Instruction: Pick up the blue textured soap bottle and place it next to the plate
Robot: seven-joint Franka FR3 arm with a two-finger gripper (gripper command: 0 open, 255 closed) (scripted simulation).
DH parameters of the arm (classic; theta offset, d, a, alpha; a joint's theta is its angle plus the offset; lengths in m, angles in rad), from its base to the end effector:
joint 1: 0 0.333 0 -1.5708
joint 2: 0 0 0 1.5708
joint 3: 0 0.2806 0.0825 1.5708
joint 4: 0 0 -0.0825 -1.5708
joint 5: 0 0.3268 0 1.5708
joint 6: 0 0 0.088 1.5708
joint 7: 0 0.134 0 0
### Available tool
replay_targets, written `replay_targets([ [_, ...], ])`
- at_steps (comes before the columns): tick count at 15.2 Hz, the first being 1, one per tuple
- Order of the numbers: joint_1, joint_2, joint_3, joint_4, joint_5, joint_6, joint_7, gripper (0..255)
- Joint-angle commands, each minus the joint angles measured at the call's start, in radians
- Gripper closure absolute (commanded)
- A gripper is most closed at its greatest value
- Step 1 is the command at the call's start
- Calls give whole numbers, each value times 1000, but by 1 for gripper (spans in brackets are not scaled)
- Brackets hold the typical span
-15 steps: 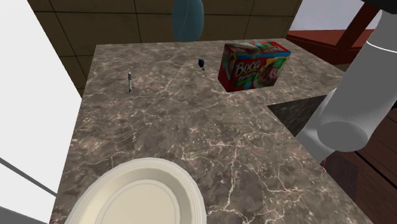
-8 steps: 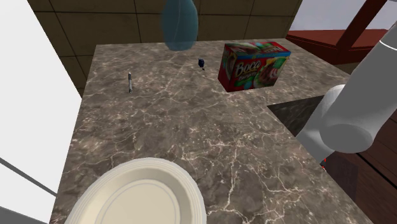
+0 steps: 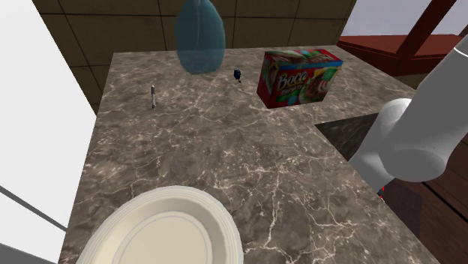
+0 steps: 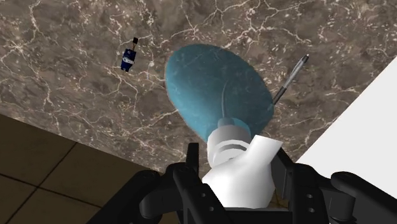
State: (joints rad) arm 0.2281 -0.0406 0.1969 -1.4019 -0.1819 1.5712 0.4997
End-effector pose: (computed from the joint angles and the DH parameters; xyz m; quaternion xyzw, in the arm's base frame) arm 0.4529 0.1811 0.6546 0.9890 -0.0461 0.1351 0.0380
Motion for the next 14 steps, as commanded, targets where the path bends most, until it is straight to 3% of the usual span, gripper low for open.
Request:
replay_targets([
  [1, 26, 4, 30, 14, -12, -20, 54, 255],
  [8, 118, 54, 129, 83, -59, -79, 228, 255],
  [14, 220, 155, 212, 212, -127, -156, 380, 255],
])
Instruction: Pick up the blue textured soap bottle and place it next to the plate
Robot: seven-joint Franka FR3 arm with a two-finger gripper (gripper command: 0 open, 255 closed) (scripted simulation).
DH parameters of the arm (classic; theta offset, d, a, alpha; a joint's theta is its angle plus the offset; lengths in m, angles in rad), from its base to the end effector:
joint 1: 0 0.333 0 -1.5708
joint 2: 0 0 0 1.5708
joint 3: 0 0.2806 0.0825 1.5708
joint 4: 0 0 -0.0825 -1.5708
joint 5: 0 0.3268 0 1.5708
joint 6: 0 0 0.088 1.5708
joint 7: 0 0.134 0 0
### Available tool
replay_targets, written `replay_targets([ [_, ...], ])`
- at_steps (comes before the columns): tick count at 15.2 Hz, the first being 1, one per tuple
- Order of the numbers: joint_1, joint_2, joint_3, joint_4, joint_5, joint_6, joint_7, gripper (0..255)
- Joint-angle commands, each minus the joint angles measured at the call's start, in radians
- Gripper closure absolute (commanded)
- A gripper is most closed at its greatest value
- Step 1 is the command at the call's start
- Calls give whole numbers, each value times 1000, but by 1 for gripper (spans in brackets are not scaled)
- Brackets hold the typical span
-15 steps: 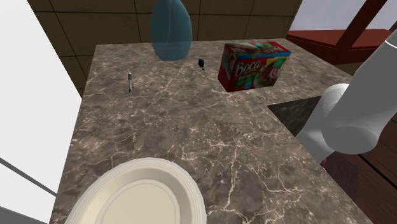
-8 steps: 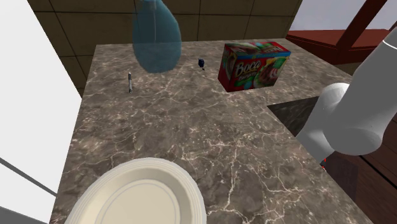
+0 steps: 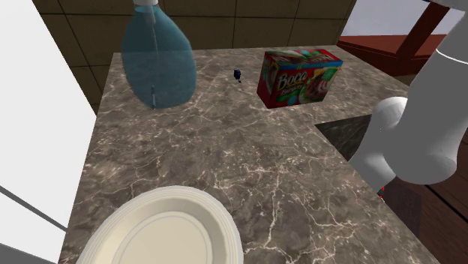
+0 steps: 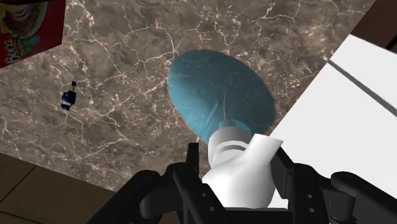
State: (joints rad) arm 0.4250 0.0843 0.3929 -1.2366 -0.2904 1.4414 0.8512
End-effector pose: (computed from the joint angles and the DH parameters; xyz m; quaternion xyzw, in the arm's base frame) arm 0.3813 0.3306 0.6515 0.9890 -0.0458 0.1352 0.0386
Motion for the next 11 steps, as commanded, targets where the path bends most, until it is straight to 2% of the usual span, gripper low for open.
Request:
replay_targets([
  [1, 43, 53, 29, 77, -34, -42, 53, 255],
  [6, 181, 204, 81, 283, -134, -148, 168, 255],
  [7, 246, 275, 91, 388, -181, -198, 198, 255],
  [11, 194, 199, 90, 215, -130, -97, 216, 255],
])
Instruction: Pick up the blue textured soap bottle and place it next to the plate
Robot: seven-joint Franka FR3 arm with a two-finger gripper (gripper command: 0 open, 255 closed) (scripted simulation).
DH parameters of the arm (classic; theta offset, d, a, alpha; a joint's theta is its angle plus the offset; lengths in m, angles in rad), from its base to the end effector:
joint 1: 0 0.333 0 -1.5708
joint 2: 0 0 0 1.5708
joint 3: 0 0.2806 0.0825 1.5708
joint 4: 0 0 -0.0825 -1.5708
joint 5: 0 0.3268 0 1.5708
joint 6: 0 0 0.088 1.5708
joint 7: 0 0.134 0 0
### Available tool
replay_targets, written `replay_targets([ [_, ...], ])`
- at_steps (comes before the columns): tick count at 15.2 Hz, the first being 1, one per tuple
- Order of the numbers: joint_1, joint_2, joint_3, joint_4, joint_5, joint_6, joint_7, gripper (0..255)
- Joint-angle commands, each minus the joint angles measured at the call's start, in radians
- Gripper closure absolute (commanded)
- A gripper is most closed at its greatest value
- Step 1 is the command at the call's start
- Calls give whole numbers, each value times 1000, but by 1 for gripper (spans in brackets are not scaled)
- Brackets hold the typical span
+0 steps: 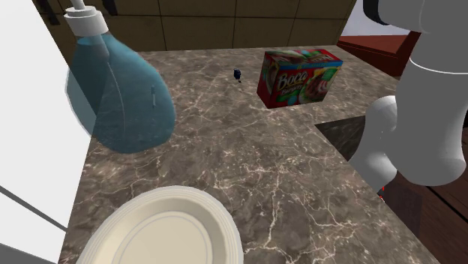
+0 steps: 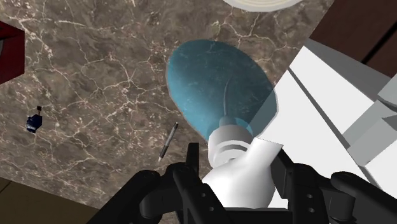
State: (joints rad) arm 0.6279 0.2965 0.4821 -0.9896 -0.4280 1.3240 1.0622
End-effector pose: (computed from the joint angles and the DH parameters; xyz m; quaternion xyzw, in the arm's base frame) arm 0.3377 0.4226 0.6366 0.9890 -0.0466 0.1351 0.0385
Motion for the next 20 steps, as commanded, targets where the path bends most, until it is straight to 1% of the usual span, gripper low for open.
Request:
replay_targets([
  [1, -19, -27, 1, -67, 17, 42, 8, 255],
  [5, -48, -75, -1, -190, 46, 122, 19, 255],
  [10, -73, -118, -5, -318, 71, 210, 31, 255],
  [18, -73, -119, -5, -318, 71, 210, 31, 255],
  [19, -73, -119, -5, -318, 71, 210, 30, 0],
  [20, -73, -118, -5, -317, 71, 210, 30, 0],
])
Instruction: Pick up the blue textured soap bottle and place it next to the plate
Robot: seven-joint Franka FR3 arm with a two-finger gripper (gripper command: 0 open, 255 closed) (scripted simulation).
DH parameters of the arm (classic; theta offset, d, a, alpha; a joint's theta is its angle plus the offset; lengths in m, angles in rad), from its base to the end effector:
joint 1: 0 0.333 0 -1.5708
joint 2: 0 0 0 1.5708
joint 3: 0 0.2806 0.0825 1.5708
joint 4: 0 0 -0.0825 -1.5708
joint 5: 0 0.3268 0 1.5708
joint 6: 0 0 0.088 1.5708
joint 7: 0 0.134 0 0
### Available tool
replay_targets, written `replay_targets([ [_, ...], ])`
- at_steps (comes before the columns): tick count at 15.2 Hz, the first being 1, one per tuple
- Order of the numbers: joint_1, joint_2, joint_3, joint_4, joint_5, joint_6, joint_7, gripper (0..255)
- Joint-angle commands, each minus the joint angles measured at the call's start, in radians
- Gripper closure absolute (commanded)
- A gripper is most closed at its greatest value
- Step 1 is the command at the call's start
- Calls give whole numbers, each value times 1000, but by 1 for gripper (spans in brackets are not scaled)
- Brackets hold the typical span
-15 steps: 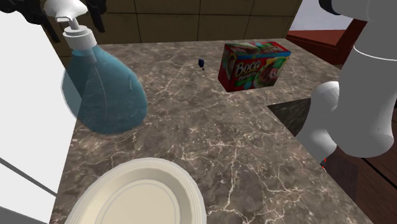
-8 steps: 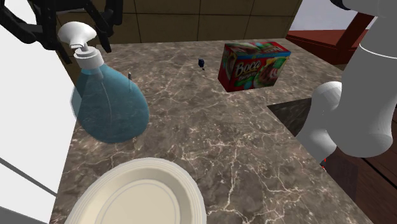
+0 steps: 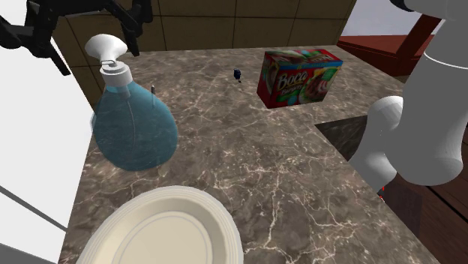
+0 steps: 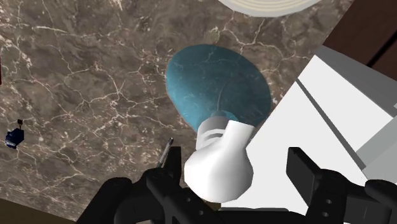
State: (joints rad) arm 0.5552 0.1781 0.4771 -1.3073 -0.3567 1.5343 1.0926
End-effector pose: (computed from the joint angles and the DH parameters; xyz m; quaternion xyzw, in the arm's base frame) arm 0.3380 0.4245 0.5895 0.9889 -0.0469 0.1355 0.0381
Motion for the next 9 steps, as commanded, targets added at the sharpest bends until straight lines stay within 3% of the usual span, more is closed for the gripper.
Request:
replay_targets([
  [1, 0, 0, 0, 0, 0, 0, 0, 0],
  [4, 0, 0, 0, 0, 0, 0, 0, 0],
  [8, 61, 74, 16, 228, -50, -168, -1, 0],
  [9, 61, 74, 16, 228, -50, -168, -1, 0],
])
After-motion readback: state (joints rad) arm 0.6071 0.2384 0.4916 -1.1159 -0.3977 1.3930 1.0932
